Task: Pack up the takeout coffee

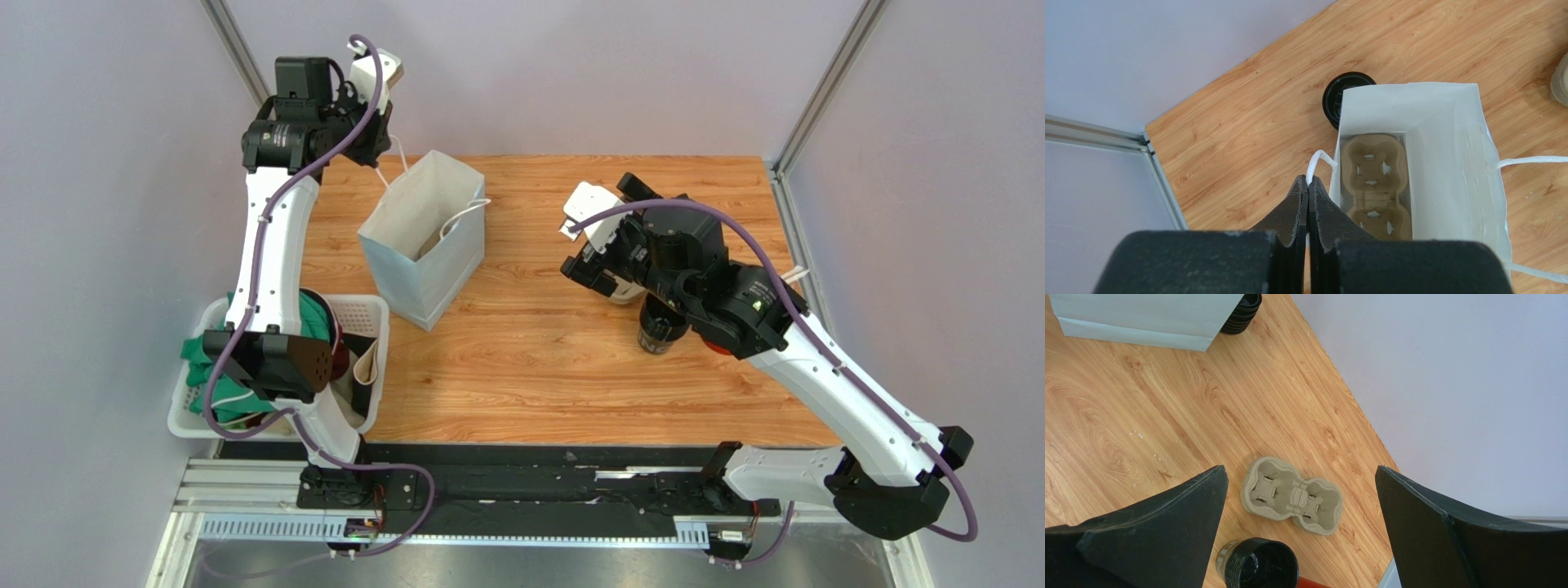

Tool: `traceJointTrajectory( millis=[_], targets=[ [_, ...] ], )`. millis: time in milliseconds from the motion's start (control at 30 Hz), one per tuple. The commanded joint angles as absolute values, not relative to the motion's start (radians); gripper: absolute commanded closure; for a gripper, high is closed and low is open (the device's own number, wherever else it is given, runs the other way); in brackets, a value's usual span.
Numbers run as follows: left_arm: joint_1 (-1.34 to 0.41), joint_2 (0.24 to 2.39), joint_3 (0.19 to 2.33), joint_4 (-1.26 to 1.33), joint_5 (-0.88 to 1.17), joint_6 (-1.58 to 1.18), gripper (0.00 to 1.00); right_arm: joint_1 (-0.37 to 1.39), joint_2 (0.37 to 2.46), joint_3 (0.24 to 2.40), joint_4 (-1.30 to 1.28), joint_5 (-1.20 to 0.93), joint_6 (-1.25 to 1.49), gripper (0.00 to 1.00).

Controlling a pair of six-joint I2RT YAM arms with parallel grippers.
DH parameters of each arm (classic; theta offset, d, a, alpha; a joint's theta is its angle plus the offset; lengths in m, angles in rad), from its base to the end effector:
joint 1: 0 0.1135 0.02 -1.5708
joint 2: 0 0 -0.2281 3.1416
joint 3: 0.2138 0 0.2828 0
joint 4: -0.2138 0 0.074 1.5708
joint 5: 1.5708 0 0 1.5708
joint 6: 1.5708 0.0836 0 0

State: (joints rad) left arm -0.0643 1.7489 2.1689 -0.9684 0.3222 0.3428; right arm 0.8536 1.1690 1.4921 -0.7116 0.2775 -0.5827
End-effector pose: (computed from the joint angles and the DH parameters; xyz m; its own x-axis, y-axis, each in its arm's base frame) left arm 0.4165 -0.0533 0.4256 -0.3788 0.3439 -0.8592 0.4863 0.8639 0.1314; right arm 0.2254 0.2236 0.4096 0.0993 -0.6914 -0.7157 -0.6031 0.5303 -0.5959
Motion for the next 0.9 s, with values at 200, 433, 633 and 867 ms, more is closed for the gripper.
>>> traceJointTrajectory(
  millis=[200, 433, 633, 867],
  targets=[
    [-0.006, 1.785, 2.233, -0.945, 0.305, 0.344, 1.0, 0.821, 1.161, 1.491, -0.611, 0.324, -0.558, 0.01],
    [0.035, 1.825, 2.273, -0.95, 0.299, 0.354, 1.0, 0.802, 1.161, 1.482, -0.598, 0.325, -0.551, 0.01],
    [0.051, 1.858, 2.319, -0.956, 0.285, 0.36, 1.0, 0.792, 1.169, 1.48, -0.591, 0.325, -0.549, 0.01],
    [0.072, 1.876, 2.341, -0.934, 0.253, 0.359, 1.0, 0.778, 1.172, 1.479, -0.583, 0.333, -0.543, 0.01]
  ],
)
